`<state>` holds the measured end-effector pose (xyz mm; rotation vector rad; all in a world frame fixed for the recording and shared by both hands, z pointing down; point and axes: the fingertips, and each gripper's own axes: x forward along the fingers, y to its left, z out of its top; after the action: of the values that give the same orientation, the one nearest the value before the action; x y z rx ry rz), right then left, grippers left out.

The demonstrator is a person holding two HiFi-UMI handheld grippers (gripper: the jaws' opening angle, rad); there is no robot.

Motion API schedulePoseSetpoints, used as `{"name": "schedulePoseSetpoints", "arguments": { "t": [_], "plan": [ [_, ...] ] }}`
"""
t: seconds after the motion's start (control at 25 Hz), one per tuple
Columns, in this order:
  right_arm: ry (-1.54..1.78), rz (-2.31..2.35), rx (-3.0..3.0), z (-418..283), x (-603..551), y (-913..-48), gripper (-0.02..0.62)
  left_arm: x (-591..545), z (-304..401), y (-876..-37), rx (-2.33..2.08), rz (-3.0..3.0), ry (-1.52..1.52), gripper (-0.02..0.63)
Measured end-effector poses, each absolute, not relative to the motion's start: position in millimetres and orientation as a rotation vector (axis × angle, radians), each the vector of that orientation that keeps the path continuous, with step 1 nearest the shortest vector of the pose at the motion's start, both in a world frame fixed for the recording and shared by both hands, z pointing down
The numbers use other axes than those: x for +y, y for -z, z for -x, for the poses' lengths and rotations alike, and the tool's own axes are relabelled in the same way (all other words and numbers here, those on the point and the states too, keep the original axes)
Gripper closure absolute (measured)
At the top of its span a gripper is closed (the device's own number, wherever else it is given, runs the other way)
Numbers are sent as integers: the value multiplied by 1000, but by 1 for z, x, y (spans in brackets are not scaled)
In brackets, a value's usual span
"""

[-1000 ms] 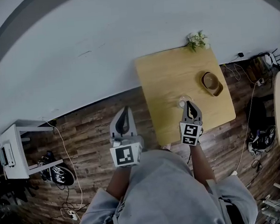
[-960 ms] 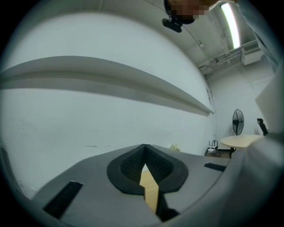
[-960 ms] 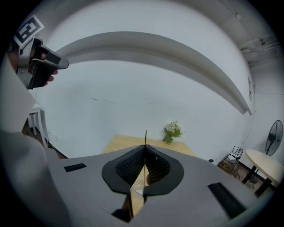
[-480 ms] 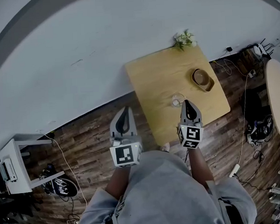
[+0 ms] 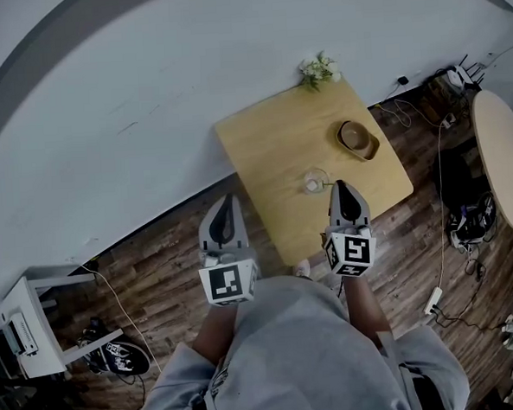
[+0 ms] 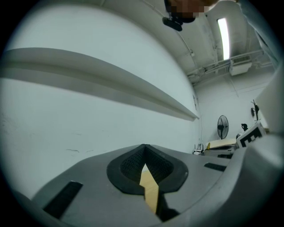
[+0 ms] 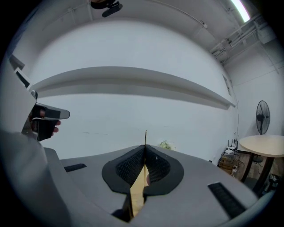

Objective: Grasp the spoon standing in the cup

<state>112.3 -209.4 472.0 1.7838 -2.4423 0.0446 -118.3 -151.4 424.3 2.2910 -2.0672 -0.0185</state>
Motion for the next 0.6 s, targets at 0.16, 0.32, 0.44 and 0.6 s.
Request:
{"name": "schedulePoseSetpoints", "arguments": {
  "t": [0.16, 0.32, 0.44, 0.6],
  "plan": [
    [-32, -1819, -2457, -115, -201, -454, 592, -155, 111, -421, -2033, -2329, 25, 606],
    [-15, -1847, -2467, -119, -192, -439, 592, -158, 101, -422, -1994, -2362, 20, 606],
    [-12, -1866, -2473, -122, -185, -433, 592, -159, 93, -420, -1963, -2398, 27, 604],
    [-12, -1894, -2480, -125, -175, -423, 592, -158, 87, -425, -1920, -2412, -11, 606]
  ]
}}
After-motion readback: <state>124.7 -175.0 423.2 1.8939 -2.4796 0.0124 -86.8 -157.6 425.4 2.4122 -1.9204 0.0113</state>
